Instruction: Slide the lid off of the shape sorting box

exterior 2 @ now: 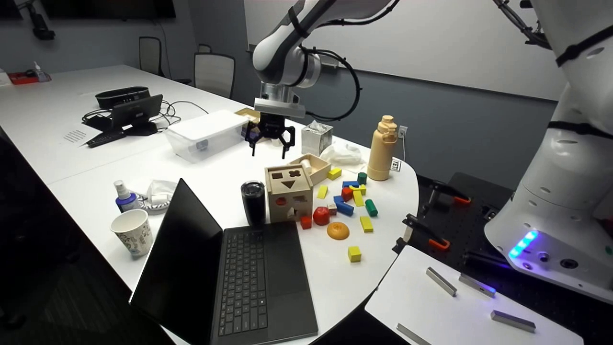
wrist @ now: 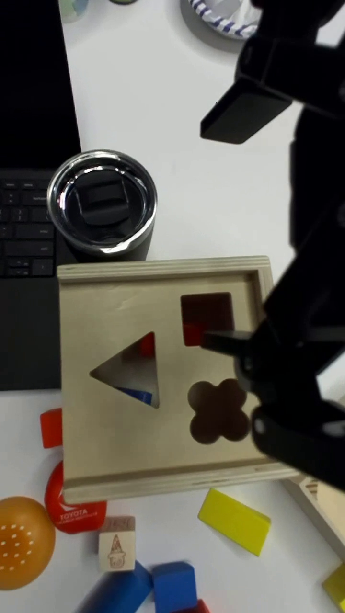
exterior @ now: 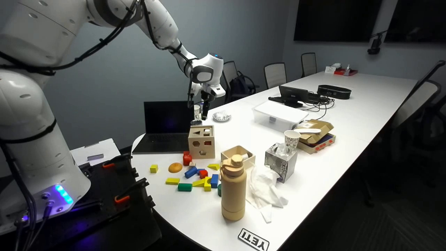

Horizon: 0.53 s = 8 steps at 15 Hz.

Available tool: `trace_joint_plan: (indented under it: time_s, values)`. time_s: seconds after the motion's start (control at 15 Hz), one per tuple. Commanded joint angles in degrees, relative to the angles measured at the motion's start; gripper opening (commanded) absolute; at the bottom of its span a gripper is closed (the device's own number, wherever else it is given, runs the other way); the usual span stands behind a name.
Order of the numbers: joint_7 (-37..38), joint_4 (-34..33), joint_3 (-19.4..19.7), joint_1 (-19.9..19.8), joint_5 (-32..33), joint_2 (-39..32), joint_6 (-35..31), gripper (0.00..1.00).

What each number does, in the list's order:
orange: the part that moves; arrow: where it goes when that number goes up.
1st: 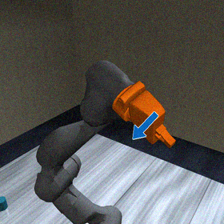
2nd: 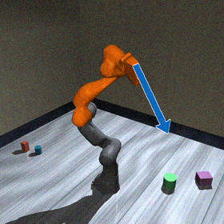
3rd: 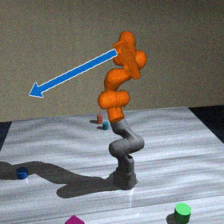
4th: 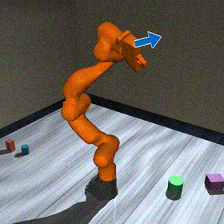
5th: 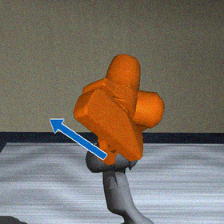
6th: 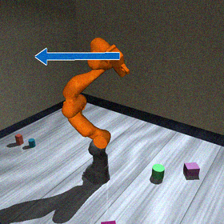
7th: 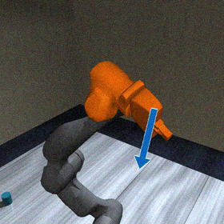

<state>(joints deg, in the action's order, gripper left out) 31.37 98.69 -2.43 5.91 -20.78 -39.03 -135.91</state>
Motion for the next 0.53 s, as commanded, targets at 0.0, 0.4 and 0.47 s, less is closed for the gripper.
trace_joint_plan:
  time_s: [0.0, 0.4, 0.47]
  values:
    - [4.7, 1.1, 0.6, 1.2, -1.3, 0.5, 0.7, 1.0]
    - [8.4, 7.5, -0.1, 1.1, -3.8, 1.4, -2.2, 1.0]
    - [8.3, 8.6, -0.1, 1.0, -4.3, 1.4, -2.7, 1.0]
